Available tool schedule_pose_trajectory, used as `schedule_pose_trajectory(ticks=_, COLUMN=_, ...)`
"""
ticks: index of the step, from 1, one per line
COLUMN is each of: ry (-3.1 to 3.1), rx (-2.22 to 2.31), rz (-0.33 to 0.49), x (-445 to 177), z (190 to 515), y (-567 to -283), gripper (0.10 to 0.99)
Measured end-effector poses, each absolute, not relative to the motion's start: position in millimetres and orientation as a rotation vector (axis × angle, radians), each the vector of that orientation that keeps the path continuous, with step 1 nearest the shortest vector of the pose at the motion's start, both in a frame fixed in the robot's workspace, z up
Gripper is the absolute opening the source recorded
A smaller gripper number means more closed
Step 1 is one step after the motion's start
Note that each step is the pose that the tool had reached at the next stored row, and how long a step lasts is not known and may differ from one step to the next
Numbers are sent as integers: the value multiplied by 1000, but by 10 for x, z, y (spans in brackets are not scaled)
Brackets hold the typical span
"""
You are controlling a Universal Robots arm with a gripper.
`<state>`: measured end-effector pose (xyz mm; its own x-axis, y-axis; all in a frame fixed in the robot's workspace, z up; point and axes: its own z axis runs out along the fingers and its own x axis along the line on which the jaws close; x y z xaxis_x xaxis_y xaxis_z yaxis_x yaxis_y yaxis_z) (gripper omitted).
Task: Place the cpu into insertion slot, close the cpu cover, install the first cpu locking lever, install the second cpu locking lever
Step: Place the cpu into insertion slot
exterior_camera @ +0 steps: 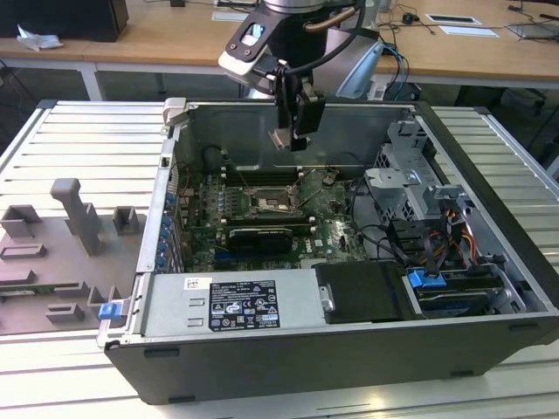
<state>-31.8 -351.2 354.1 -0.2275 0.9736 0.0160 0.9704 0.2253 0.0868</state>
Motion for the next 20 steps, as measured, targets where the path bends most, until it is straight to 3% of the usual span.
schedule_pose_trajectory(ticks=20, ry=2286, rx=2083, rz=116, x=-318, z=3495, y=-3512, gripper=541)
